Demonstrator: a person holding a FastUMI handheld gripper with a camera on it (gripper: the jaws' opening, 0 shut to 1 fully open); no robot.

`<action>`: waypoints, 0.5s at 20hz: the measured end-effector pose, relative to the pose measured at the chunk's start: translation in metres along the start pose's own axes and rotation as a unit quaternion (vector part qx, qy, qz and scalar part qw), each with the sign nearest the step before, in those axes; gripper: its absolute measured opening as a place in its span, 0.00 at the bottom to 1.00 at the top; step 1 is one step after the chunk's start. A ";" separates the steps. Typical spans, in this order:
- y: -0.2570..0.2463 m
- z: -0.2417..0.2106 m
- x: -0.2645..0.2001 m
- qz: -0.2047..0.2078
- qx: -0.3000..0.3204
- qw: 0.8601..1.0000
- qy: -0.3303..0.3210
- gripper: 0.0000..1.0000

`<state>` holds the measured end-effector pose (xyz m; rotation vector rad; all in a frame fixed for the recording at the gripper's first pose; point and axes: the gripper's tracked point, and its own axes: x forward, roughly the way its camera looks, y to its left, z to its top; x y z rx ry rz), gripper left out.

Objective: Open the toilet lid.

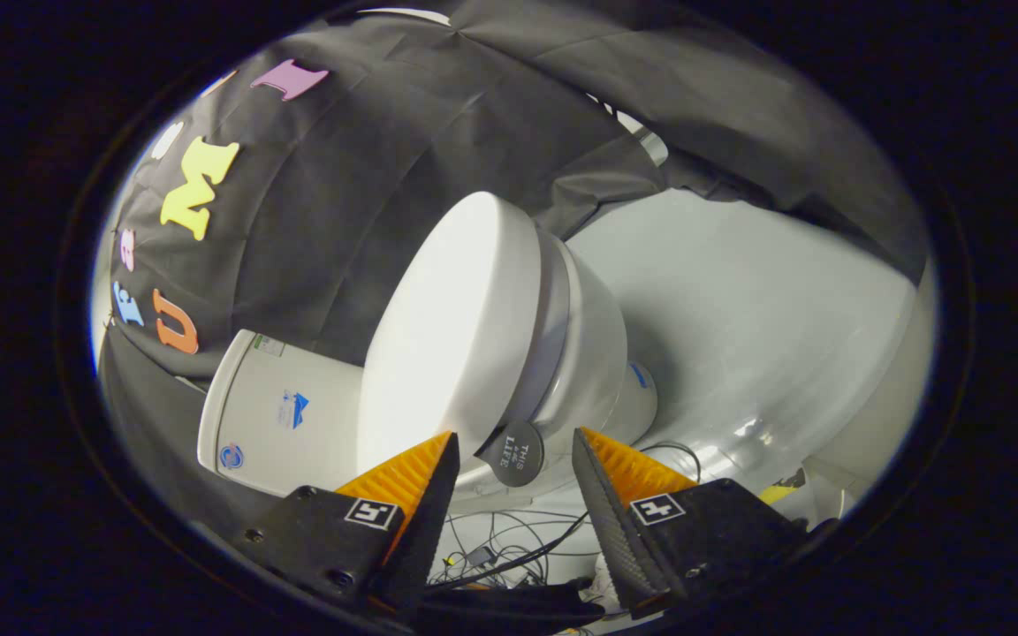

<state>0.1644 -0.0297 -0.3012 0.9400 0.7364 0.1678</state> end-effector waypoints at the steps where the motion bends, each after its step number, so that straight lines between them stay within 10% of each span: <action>1: -0.001 -0.001 0.002 0.002 0.005 1.000 0.005 0.77; 10: -0.005 -0.006 0.022 0.009 0.027 0.999 0.022 0.32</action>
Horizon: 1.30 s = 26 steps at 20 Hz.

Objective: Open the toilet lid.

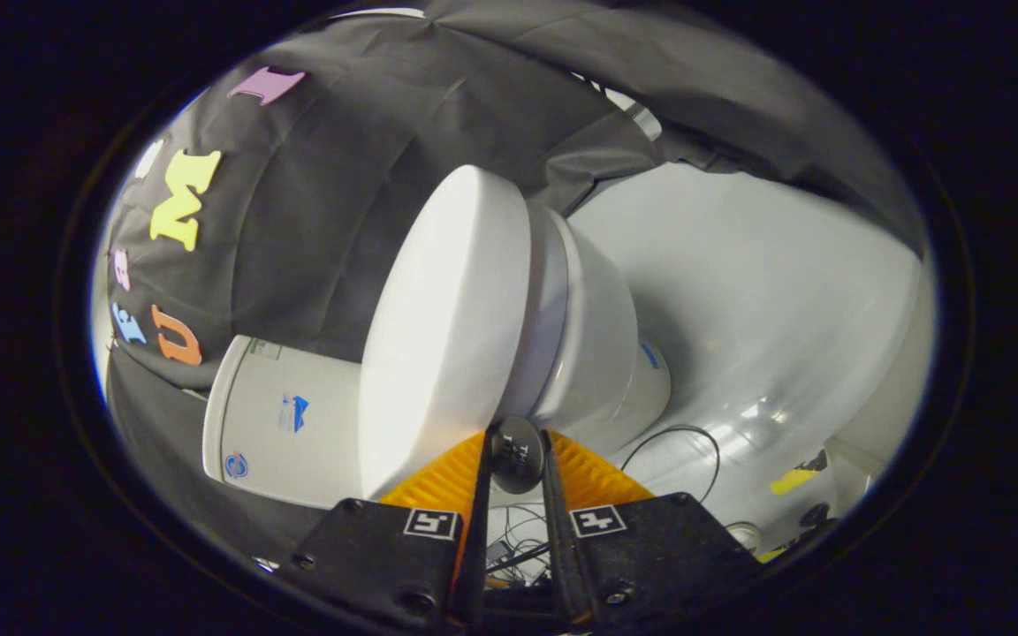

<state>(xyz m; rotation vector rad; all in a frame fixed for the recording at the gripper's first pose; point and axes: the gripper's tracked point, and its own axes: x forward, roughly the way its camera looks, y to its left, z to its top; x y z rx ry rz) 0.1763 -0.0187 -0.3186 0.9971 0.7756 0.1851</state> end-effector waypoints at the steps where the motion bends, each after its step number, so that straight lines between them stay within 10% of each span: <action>1: 0.003 0.001 0.000 0.006 0.009 1.000 0.001 0.30; 7: 0.003 0.003 -0.005 0.039 0.059 0.997 0.003 0.07; 26: 0.026 0.006 -0.021 0.034 0.025 0.999 -0.002 0.04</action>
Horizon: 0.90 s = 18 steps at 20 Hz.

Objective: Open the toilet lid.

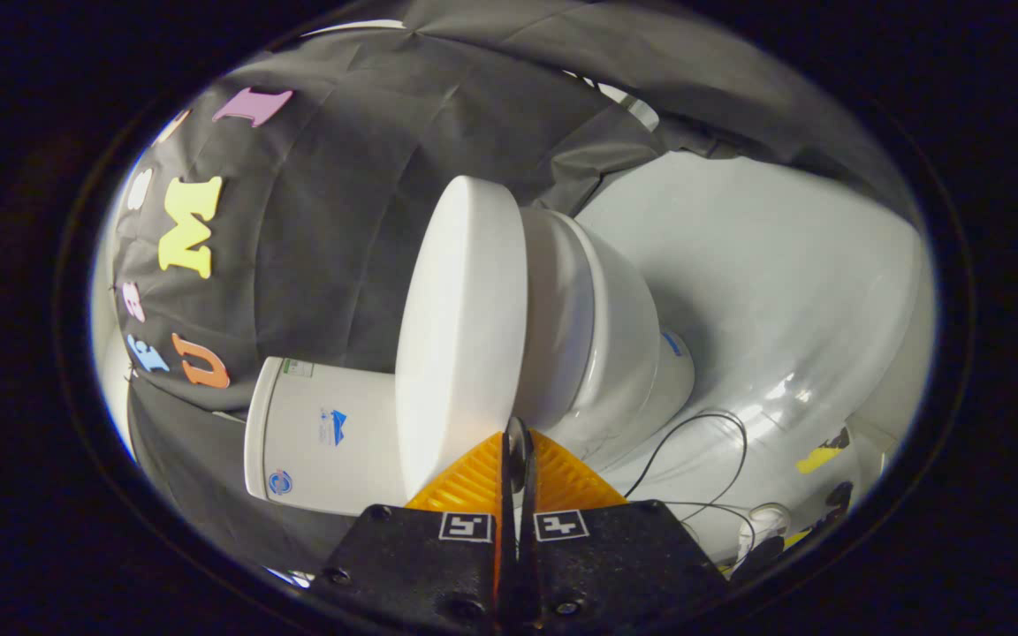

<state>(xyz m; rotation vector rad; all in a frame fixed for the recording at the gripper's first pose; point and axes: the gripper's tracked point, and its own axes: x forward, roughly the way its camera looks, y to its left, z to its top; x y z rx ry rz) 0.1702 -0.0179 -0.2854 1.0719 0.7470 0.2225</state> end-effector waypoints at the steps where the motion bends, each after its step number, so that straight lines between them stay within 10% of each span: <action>1: 0.002 0.001 -0.001 0.000 0.001 1.000 -0.005 0.04; 18: 0.052 0.002 -0.022 -0.002 -0.034 0.998 -0.049 0.04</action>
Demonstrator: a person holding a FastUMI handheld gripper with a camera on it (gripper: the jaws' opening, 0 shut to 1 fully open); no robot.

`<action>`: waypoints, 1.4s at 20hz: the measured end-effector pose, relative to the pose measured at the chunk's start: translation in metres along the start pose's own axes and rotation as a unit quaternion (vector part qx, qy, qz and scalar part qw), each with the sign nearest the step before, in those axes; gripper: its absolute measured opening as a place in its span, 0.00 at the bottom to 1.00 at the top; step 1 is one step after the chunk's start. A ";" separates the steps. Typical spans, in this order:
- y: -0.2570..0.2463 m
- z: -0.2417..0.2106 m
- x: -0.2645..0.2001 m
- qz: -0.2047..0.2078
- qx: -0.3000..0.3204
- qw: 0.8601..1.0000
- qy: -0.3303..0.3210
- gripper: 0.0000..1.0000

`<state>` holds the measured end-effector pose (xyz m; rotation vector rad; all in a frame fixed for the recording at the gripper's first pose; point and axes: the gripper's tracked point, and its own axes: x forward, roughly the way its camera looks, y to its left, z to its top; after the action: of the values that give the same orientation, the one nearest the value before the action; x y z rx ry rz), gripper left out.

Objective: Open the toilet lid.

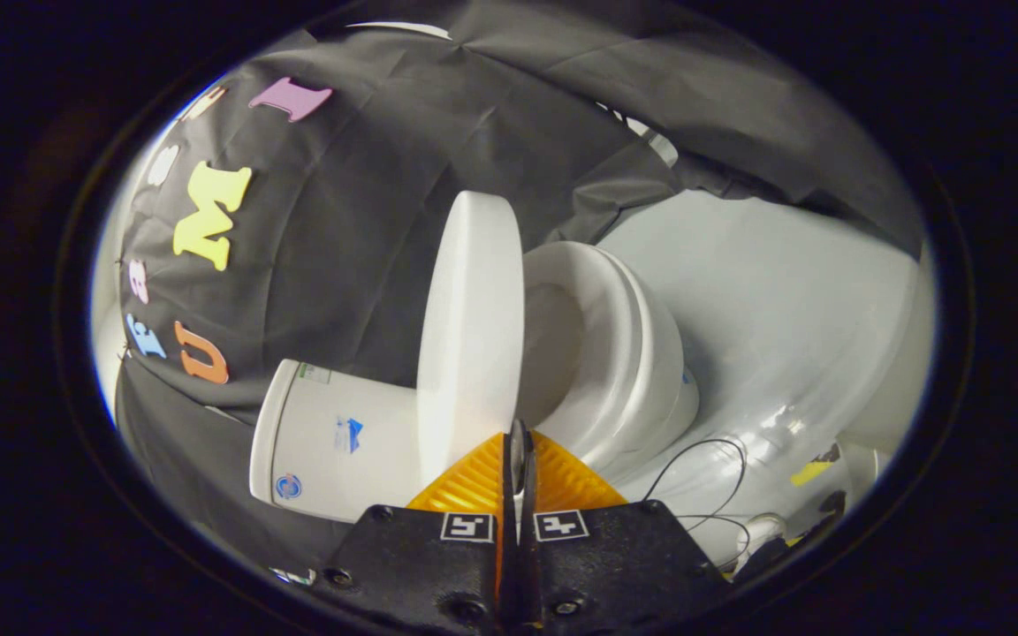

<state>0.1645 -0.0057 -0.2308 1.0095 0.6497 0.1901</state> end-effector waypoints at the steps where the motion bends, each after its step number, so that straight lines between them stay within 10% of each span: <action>1: 0.005 0.000 -0.003 0.003 -0.005 1.000 -0.001 0.04; 28: 0.136 -0.021 -0.027 -0.013 -0.154 0.987 -0.044 0.04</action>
<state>0.1506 0.0704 -0.1134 0.7072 0.5327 0.2142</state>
